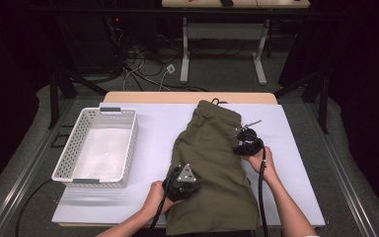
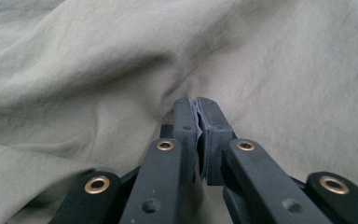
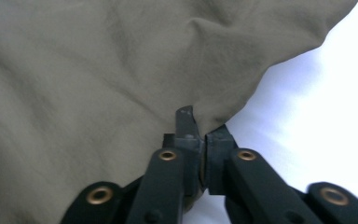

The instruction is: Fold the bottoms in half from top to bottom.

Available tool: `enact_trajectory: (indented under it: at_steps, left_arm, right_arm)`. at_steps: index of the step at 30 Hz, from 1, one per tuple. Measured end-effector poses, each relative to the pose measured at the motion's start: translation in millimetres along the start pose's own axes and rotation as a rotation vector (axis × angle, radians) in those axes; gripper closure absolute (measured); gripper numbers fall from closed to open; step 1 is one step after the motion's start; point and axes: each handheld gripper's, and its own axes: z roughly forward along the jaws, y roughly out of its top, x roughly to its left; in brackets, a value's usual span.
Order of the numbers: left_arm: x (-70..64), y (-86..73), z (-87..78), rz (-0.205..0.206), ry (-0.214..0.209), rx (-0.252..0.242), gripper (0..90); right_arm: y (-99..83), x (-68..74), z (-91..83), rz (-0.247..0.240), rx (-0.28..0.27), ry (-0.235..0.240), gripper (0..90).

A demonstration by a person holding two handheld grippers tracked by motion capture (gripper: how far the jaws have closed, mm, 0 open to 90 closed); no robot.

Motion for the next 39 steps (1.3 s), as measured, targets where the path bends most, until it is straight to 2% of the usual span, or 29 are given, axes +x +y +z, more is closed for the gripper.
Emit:
enact_trajectory:
  at_steps: [2,3,7,10,12,16,18,20,21,24,25,29,31,32,37,39]
  left_arm:
    - [-0.1,0.1,-0.1,0.001,0.001,0.001,86.8]
    - [-0.2,0.1,-0.1,0.001,0.001,0.002,86.8]
    - [0.0,0.1,0.1,0.001,0.0,0.001,86.8]
    - [0.1,0.1,-0.1,0.004,0.0,0.002,86.9]
    - [0.2,0.0,-0.1,0.004,-0.001,0.002,86.8]
    - [0.3,0.1,-0.1,0.006,-0.002,0.002,86.9]
    - [0.6,0.0,-0.1,0.004,-0.004,0.001,86.8]
    - [0.7,-0.1,-0.1,0.004,-0.005,0.001,86.8]
    - [0.7,-0.1,-0.1,0.005,-0.005,0.001,86.8]
    - [0.9,-0.3,-0.1,0.004,-0.006,0.0,86.9]
    - [1.0,-0.3,-0.1,0.004,-0.007,0.0,86.9]
    - [1.0,-0.3,-0.2,0.005,-0.007,0.001,86.8]
    - [0.9,-0.4,-0.2,0.005,-0.007,0.0,86.8]
    - [0.9,-0.3,-0.2,0.005,-0.007,0.001,86.8]
    - [0.6,-0.4,-0.1,0.005,-0.004,-0.001,86.9]
    - [0.4,-0.3,-0.1,0.006,-0.002,0.0,86.8]
  right_arm:
    - [0.7,-3.5,-1.1,-0.005,-0.001,-0.01,65.8]
    - [2.5,-7.2,-2.3,0.013,-0.004,-0.006,56.9]
    - [15.1,-16.2,-5.1,0.042,-0.055,-0.019,36.8]
    - [30.4,-22.0,1.4,0.08,-0.07,-0.041,30.5]
    - [37.6,-25.6,8.9,0.095,-0.067,-0.067,29.4]
    - [51.4,-34.0,24.0,0.131,-0.059,-0.083,25.8]
    - [58.2,-36.4,28.5,0.141,-0.06,-0.093,26.3]
    - [63.5,-40.3,32.7,0.172,-0.054,-0.092,26.9]
    - [65.7,-41.6,35.0,0.177,-0.039,-0.098,27.8]
    - [68.3,-43.9,43.5,0.198,-0.016,-0.115,34.5]
    - [68.5,-43.8,45.6,0.198,-0.025,-0.113,36.5]
    - [71.8,-40.5,47.6,0.183,-0.008,-0.165,45.5]
    - [72.5,-40.7,47.7,0.192,-0.011,-0.175,51.3]
    - [72.6,-41.1,47.6,0.198,-0.018,-0.181,58.8]
    - [74.3,-35.1,48.3,0.187,-0.019,-0.154,80.6]
    - [75.0,-33.0,48.5,0.177,-0.022,-0.153,83.8]
